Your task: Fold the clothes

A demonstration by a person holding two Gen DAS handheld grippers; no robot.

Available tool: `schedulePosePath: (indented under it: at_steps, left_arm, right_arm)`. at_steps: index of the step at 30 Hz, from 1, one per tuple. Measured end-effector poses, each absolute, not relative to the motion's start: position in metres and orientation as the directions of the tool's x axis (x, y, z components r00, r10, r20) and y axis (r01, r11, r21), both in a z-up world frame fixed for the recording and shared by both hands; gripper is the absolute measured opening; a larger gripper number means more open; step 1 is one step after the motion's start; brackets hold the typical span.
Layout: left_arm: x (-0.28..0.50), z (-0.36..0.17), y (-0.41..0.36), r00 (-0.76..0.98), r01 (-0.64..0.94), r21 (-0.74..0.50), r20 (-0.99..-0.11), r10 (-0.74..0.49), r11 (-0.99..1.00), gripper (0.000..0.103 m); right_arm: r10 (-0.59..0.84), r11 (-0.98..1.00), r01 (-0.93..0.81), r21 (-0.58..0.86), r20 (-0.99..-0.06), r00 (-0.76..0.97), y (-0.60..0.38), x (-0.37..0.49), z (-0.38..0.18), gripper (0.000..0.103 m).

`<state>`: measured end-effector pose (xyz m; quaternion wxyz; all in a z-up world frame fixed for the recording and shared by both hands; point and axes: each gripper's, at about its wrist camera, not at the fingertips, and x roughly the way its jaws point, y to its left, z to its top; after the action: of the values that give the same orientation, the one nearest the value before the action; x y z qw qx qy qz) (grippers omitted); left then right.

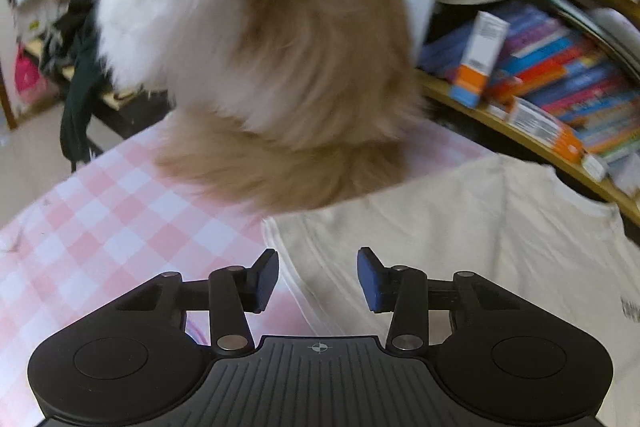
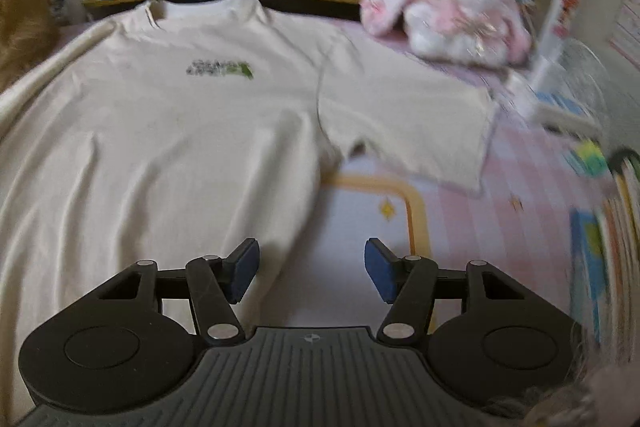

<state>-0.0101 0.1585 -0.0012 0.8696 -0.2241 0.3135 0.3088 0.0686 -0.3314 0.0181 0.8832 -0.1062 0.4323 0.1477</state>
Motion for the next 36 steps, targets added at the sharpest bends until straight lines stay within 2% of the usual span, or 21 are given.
schedulePosePath:
  at_steps: [3, 6, 7, 8, 9, 12, 16, 18, 21, 22, 23, 25, 27, 28, 29, 33, 35, 36]
  left_arm:
    - [0.0, -0.011, 0.176, 0.598, -0.689, -0.196, -0.697, 0.395, 0.697, 0.043]
    - [0.007, -0.02, 0.187, 0.615, -0.662, -0.235, -0.713, 0.336, 0.712, 0.038]
    - [0.008, -0.02, 0.189, 0.627, -0.645, -0.257, -0.716, 0.306, 0.72, 0.018]
    - [0.008, -0.019, 0.19, 0.641, -0.627, -0.28, -0.716, 0.276, 0.727, 0.004]
    - [0.008, -0.018, 0.192, 0.654, -0.608, -0.304, -0.716, 0.246, 0.733, 0.004]
    - [0.014, 0.019, 0.19, 0.696, -0.564, -0.171, -0.625, 0.354, 0.808, 0.003]
    - [0.024, 0.074, 0.188, 0.752, -0.515, 0.06, -0.447, 0.484, 0.855, 0.004]
    - [0.035, 0.086, 0.19, 0.753, -0.502, 0.148, -0.409, 0.515, 0.852, 0.004]
    - [0.054, 0.082, 0.186, 0.743, -0.47, 0.247, -0.407, 0.531, 0.847, 0.005]
    - [0.057, 0.078, 0.187, 0.741, -0.461, 0.256, -0.417, 0.527, 0.85, 0.008]
    - [0.061, 0.074, 0.188, 0.735, -0.457, 0.257, -0.431, 0.524, 0.851, 0.014]
    - [0.064, 0.067, 0.188, 0.718, -0.456, 0.253, -0.461, 0.521, 0.853, 0.018]
    - [0.059, 0.064, 0.185, 0.713, -0.46, 0.264, -0.459, 0.53, 0.848, 0.037]
    - [0.054, 0.064, 0.181, 0.721, -0.458, 0.274, -0.442, 0.534, 0.846, 0.056]
    - [0.048, 0.065, 0.176, 0.728, -0.457, 0.283, -0.425, 0.538, 0.843, 0.07]
    - [0.008, 0.074, 0.156, 0.793, -0.432, 0.276, -0.337, 0.507, 0.859, 0.074]
    - [-0.01, 0.075, 0.145, 0.841, -0.366, 0.209, -0.344, 0.418, 0.907, 0.074]
    - [-0.016, 0.07, 0.14, 0.86, -0.304, 0.161, -0.378, 0.344, 0.939, 0.074]
  right_arm:
    - [0.109, 0.951, -0.296, -0.088, -0.801, 0.588, -0.329, 0.05, 0.015, 0.055]
    - [0.057, 0.965, -0.237, -0.109, -0.801, 0.596, -0.324, 0.037, 0.014, 0.054]
    - [0.042, 0.968, -0.222, -0.114, -0.801, 0.597, -0.323, 0.034, 0.013, 0.054]
    - [0.027, 0.971, -0.206, -0.12, -0.802, 0.597, -0.321, 0.031, 0.013, 0.053]
    - [0.013, 0.973, -0.191, -0.127, -0.801, 0.599, -0.319, 0.029, 0.012, 0.053]
    - [-0.02, 0.977, -0.156, -0.142, -0.797, 0.604, -0.314, 0.026, 0.012, 0.05]
    - [-0.054, 0.979, -0.125, -0.163, -0.792, 0.608, -0.308, 0.024, 0.011, 0.049]
    - [-0.066, 0.978, -0.116, -0.172, -0.789, 0.611, -0.305, 0.024, 0.011, 0.049]
    - [-0.078, 0.979, -0.101, -0.176, -0.785, 0.615, -0.304, 0.025, 0.01, 0.049]
    - [-0.079, 0.979, -0.099, -0.176, -0.785, 0.615, -0.304, 0.025, 0.01, 0.049]
    - [-0.08, 0.98, -0.097, -0.176, -0.785, 0.614, -0.304, 0.025, 0.01, 0.049]
    - [-0.082, 0.98, -0.093, -0.176, -0.785, 0.614, -0.304, 0.026, 0.01, 0.049]
    - [-0.084, 0.98, -0.09, -0.175, -0.785, 0.614, -0.303, 0.026, 0.01, 0.049]
    - [-0.086, 0.981, -0.088, -0.175, -0.785, 0.614, -0.303, 0.026, 0.01, 0.049]
    - [-0.083, 0.981, -0.088, -0.173, -0.786, 0.613, -0.303, 0.026, 0.01, 0.049]
    - [-0.058, 0.985, -0.096, -0.146, -0.792, 0.607, -0.307, 0.021, 0.013, 0.047]
    - [-0.041, 0.987, -0.1, -0.126, -0.795, 0.605, -0.311, 0.015, 0.016, 0.047]
    - [-0.032, 0.988, -0.102, -0.116, -0.797, 0.604, -0.312, 0.013, 0.017, 0.047]
